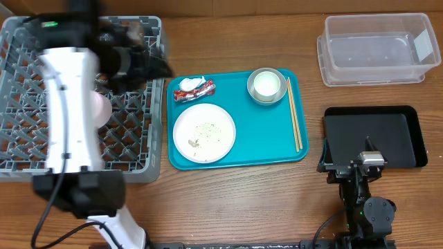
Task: Sort waste into correct bins and load items into the dishwasher
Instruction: 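Raise the left arm and swing it over the teal tray toward the cup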
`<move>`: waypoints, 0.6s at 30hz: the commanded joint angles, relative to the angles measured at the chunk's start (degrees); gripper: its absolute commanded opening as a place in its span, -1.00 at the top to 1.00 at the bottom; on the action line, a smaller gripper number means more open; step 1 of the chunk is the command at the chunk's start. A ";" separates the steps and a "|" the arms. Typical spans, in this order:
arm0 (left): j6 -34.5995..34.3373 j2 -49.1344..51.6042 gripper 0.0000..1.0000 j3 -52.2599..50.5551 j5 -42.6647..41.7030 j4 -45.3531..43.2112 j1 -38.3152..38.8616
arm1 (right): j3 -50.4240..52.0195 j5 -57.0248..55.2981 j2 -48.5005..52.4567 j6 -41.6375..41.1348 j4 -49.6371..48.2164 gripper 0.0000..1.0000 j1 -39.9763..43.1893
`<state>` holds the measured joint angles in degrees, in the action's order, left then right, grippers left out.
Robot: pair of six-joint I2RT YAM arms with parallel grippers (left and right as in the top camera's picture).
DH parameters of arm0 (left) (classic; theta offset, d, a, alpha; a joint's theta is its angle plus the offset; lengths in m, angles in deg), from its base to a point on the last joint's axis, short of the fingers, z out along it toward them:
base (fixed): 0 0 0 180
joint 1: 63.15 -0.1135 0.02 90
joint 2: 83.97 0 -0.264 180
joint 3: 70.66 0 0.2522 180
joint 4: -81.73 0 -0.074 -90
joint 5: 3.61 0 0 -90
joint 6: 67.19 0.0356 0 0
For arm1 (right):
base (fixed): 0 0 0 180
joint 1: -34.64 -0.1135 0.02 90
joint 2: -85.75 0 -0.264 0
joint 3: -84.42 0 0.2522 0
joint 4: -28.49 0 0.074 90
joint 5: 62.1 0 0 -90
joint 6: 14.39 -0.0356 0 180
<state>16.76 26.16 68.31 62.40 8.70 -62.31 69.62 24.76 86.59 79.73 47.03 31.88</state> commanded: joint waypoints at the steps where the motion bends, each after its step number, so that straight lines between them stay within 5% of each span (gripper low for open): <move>1: -0.87 3.19 -0.72 0.02 16.39 -1.68 8.04 | 0.57 0.28 -0.68 0.22 -0.17 -0.99 -0.39; 8: -0.59 12.37 -0.51 0.02 34.67 -7.96 18.14 | 0.57 0.28 -0.68 0.22 -0.17 -0.99 -0.39; 18: 4.83 24.92 -0.35 0.02 35.60 -16.57 20.39 | 0.57 0.28 -0.68 0.22 -0.17 -0.99 -0.39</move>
<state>19.45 48.47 68.29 95.62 -6.84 -41.85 69.62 24.74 86.59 79.69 47.03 31.88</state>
